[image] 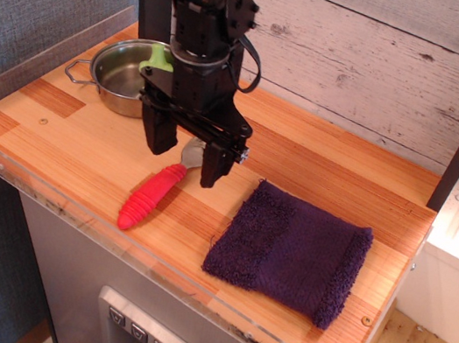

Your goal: Place the red spoon on the left side of the cloth

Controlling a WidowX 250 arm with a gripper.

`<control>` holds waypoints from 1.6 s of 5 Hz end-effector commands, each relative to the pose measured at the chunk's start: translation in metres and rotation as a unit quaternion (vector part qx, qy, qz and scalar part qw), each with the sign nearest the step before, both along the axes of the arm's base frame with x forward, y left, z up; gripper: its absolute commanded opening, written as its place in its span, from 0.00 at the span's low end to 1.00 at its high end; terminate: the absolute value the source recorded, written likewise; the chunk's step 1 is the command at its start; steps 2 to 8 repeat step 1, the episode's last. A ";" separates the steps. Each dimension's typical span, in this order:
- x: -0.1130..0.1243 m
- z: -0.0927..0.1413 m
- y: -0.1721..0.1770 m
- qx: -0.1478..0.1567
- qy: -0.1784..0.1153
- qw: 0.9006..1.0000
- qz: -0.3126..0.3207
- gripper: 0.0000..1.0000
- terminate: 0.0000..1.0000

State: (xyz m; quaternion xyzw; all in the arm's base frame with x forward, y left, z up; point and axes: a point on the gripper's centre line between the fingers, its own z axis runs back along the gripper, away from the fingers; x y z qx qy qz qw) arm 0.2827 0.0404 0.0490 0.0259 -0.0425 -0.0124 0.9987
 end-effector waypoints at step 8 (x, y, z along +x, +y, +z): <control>-0.005 0.013 0.005 0.003 -0.022 1.000 0.000 1.00 1.00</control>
